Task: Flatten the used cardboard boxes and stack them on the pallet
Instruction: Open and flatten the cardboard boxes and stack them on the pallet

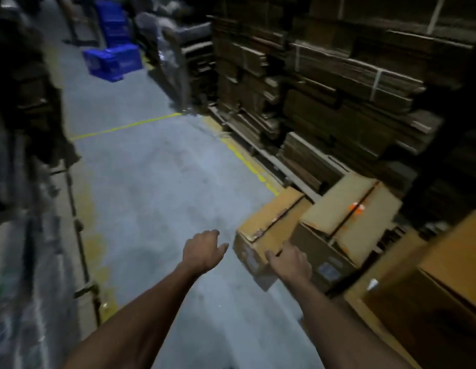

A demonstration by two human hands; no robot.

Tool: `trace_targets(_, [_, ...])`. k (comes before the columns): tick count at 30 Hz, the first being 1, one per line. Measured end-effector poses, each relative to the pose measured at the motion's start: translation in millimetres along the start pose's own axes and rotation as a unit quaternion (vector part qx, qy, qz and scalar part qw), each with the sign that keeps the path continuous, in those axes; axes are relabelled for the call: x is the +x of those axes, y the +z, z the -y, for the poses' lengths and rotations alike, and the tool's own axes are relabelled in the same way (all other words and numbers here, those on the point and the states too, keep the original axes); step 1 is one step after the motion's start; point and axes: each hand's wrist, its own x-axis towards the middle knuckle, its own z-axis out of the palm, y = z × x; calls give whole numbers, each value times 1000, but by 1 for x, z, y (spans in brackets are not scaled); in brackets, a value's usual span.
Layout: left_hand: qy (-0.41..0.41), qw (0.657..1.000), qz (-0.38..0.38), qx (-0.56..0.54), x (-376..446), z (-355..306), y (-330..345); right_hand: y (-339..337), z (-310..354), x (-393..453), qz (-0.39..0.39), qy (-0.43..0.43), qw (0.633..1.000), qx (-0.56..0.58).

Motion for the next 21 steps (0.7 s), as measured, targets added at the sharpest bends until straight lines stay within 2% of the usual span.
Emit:
trace_targets(4, [51, 999, 8, -3, 45, -108, 10, -58, -60, 44, -32, 57, 997, 44])
trace_targets(9, [108, 994, 26, 13, 100, -212, 13, -119, -115, 91, -69, 113, 989, 72])
trace_targets(14, [161, 986, 45, 24, 170, -285, 20, -161, -150, 149, -93, 175, 977, 83])
trace_targets(21, [203, 973, 106, 38, 306, -358, 61, -179, -189, 259, -118, 273, 948, 116])
